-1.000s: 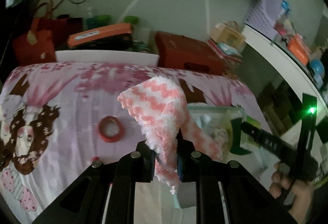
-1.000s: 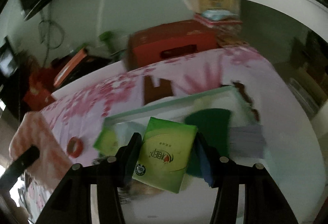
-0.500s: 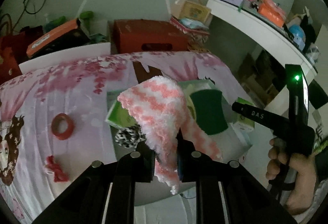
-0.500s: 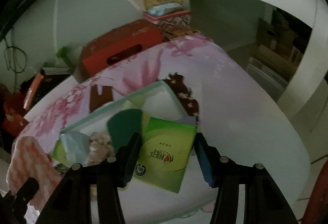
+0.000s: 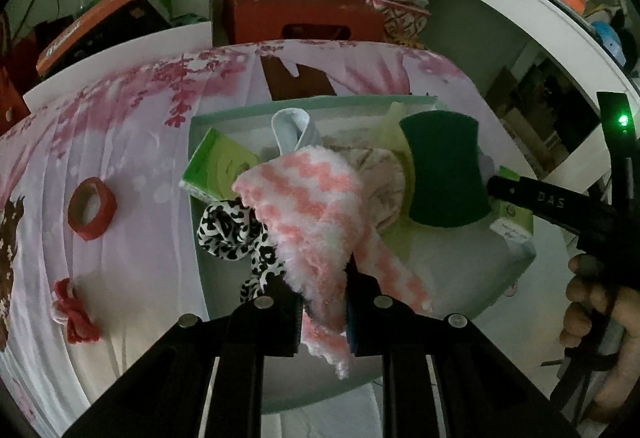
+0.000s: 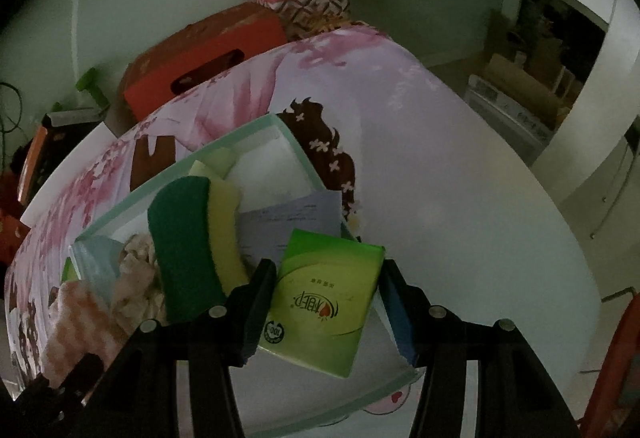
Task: Organize soft objects
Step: 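Carry the fluffy cloth with the left gripper while the right gripper carries the green tissue pack to the tray, then open the left gripper over the tray while the right gripper releases the tissue pack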
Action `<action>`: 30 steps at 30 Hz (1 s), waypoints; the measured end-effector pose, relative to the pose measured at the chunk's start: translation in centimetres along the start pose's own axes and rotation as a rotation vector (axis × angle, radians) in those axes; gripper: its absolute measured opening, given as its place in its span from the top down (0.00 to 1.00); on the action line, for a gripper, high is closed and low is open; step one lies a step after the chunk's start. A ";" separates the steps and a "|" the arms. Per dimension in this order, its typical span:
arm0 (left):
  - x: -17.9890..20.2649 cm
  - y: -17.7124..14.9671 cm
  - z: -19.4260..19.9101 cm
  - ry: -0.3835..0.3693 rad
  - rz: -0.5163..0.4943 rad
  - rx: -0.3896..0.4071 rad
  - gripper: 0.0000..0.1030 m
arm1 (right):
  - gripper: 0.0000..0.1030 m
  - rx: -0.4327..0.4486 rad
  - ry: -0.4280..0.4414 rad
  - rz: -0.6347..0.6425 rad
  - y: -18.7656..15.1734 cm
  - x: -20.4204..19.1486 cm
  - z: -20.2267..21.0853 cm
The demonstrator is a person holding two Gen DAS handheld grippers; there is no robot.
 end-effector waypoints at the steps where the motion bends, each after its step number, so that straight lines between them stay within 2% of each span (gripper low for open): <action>1: 0.0 0.0 0.0 0.001 -0.001 -0.002 0.83 | 0.45 -0.002 0.001 0.001 -0.1 0.0 0.0; 16: -0.1 -0.3 -0.6 0.008 0.002 -0.025 0.80 | 0.45 -0.027 0.014 0.018 -0.4 -0.5 -0.3; 18: -0.1 -0.1 -0.4 0.006 0.003 -0.024 0.74 | 0.45 -0.026 0.019 0.017 -0.3 -0.6 -0.2; 20: 0.0 0.1 0.0 0.004 0.004 -0.017 0.63 | 0.45 -0.026 0.022 0.018 -0.3 -0.7 -0.2; 23: 0.0 0.5 0.7 -0.004 0.009 -0.004 0.54 | 0.45 -0.027 0.027 0.015 -0.3 -0.7 -0.2; 30: -0.4 1.8 2.9 -0.004 0.019 0.058 0.42 | 0.37 -0.014 0.043 0.000 0.1 -0.6 0.4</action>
Point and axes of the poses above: each gripper's, at about its wrist camera, not at the fingertips, and z roughly against the way its jaws point, x to its right, y to its top, the point moved 4 cm from there along -z, roughly the way its jaws point, and after that the axes turned 14 degrees about x, right-handed, at the moved point
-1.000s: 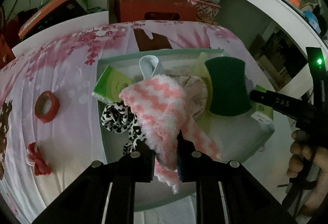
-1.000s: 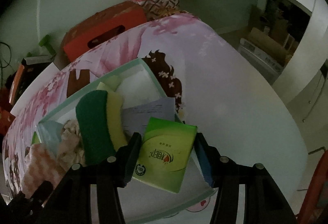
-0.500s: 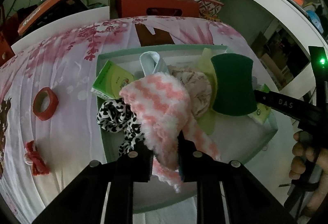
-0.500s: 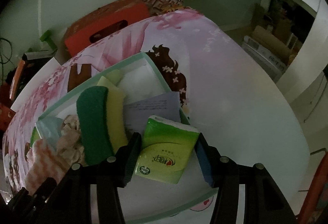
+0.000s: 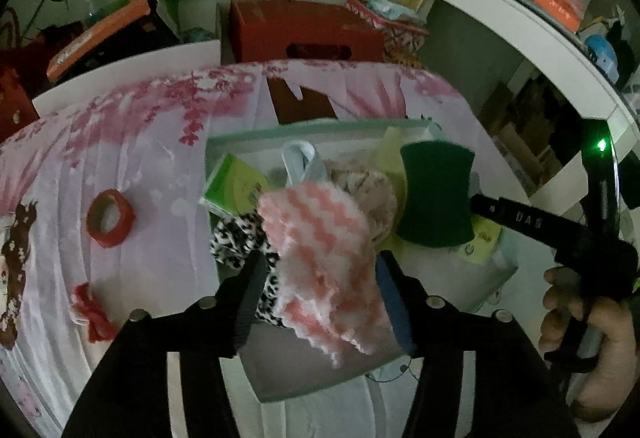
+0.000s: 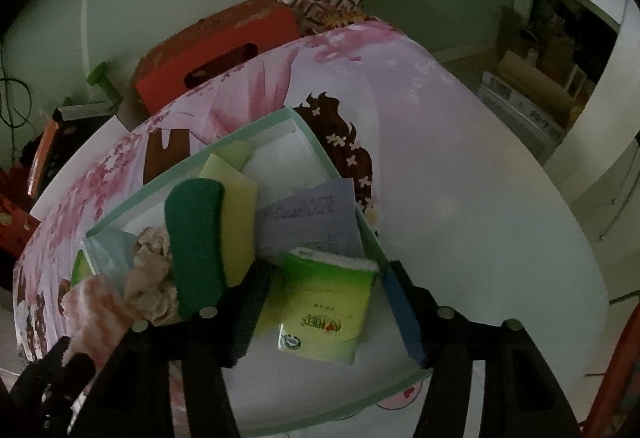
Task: Organize soft objects
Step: 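Open the left gripper over the tray while the right gripper releases the tissue pack, then move both grippers back from the tray toward the red bow and tape roll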
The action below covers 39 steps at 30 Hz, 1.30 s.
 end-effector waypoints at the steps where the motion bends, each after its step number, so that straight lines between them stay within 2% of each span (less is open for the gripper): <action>1: -0.1 0.2 0.3 0.002 0.002 0.009 0.40 | 0.37 0.006 0.002 -0.002 0.1 0.0 0.2; 4: -0.8 0.9 1.2 0.023 0.009 0.041 0.34 | 0.35 0.025 0.007 -0.002 0.5 -0.1 0.8; 7: -1.7 1.3 1.5 0.051 0.019 0.059 0.34 | 0.34 0.048 0.017 0.004 0.9 -0.5 1.5; 18: -4.5 0.6 0.1 0.132 0.084 0.024 0.31 | 0.34 0.076 0.042 0.033 1.4 -1.9 2.5; 20: -4.9 0.5 0.0 0.148 0.091 0.017 0.14 | 0.28 0.089 0.051 0.034 1.4 -2.2 2.9; 22: -5.4 0.4 -0.1 0.162 0.102 0.019 0.11 | 0.17 0.103 0.057 0.035 1.6 -2.4 3.2; 24: -5.7 0.3 -0.2 0.176 0.110 0.016 0.10 | 0.12 0.109 0.060 0.040 1.6 -2.7 3.3; 26: -6.0 0.2 -0.4 0.185 0.117 0.009 0.03 | 0.08 0.108 0.067 0.050 1.6 -3.0 3.3; 28: -6.1 0.1 -0.4 0.187 0.119 0.008 0.02 | 0.00 0.106 0.076 0.058 1.5 -3.4 3.1; 39: -6.2 0.2 -0.2 0.193 0.117 0.012 0.02 | 0.00 0.121 0.089 0.065 1.5 -3.9 3.2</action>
Point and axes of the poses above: each gripper's, at about its wrist camera, not at the fingertips, and z roughly against the way its jaws point, x to its right, y to its top, the point moved 4 cm from there along -z, roughly the way its jaws point, and after that the axes turned 14 degrees about x, right-handed, at the moved point
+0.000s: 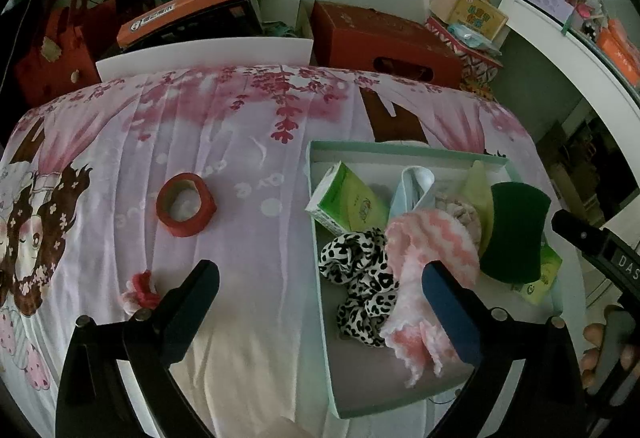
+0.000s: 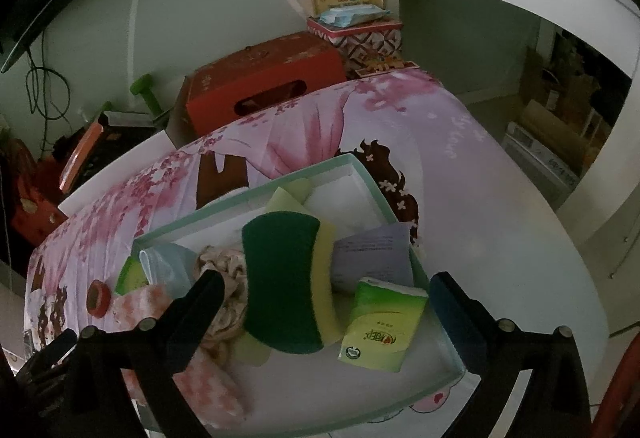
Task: Organize soft objects
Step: 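Move both grippers back from the tray toward the red bow and tape roll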
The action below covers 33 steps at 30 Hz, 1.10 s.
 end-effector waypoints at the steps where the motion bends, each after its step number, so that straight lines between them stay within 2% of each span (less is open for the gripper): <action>1: 0.0 0.0 0.0 0.001 0.000 0.001 0.02 | 0.00 -0.001 0.001 0.001 0.0 -0.1 0.0; 11: -1.3 0.7 0.8 0.008 0.024 0.019 0.02 | 0.00 -0.010 0.027 0.049 -0.4 -2.3 -0.3; 24: -6.7 1.7 1.9 0.112 0.109 0.046 0.02 | 0.00 -0.025 0.135 0.167 -1.8 -8.4 -0.1; 33: -10.1 1.4 2.1 0.191 0.145 0.028 0.02 | 0.00 -0.025 0.171 0.181 -2.3 -10.4 0.1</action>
Point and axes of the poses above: each gripper's, at about its wrist camera, not at the fingertips, and z roughly against the way its jaws point, x to its right, y to its top, the point moved 4 cm from there along -z, roughly the way its jaws point, and after that the axes turned 14 degrees about x, right-handed, at the moved point
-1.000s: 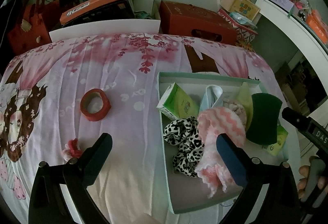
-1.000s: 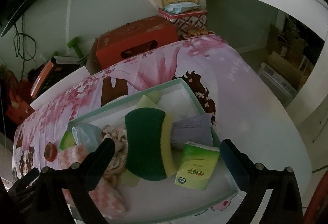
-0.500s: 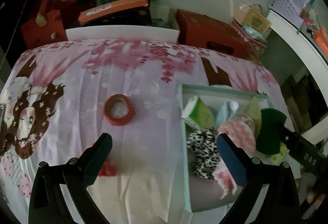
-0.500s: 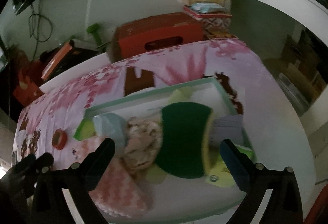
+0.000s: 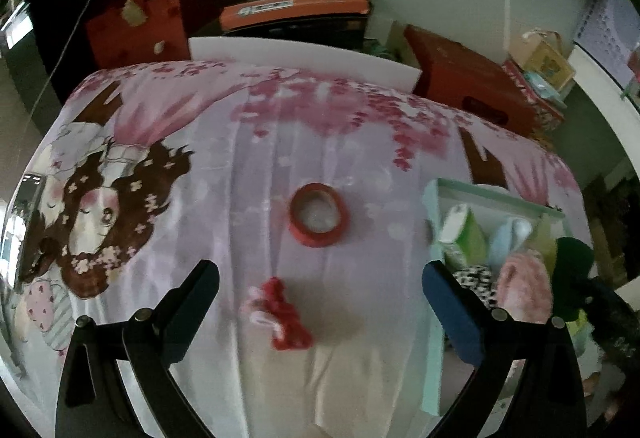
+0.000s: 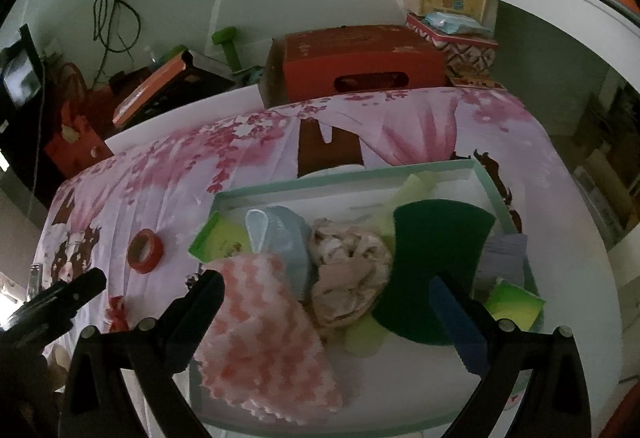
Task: Organize soft objects
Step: 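Move both grippers back from the tray toward the red bow and tape roll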
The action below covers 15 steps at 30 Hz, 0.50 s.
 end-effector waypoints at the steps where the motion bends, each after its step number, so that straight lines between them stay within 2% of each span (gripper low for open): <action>1: -0.5 0.0 0.0 0.011 0.008 -0.001 0.02 | 0.00 0.009 0.007 -0.005 0.1 -0.2 0.1; 11: -6.3 0.3 0.0 0.151 0.070 -0.007 0.02 | 0.00 0.052 0.145 0.026 0.2 -5.7 0.0; 15: -7.9 0.1 -0.1 0.167 0.101 -0.017 0.02 | 0.00 0.062 0.199 0.068 0.1 -8.7 0.0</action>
Point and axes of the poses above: each gripper's, at about its wrist camera, not at the fingertips, and z roughly against the way its jaws point, x to its right, y to its top, the point moved 4 cm from there along -z, roughly the way its jaws point, and after that the axes turned 14 degrees about x, right-handed, at the moved point
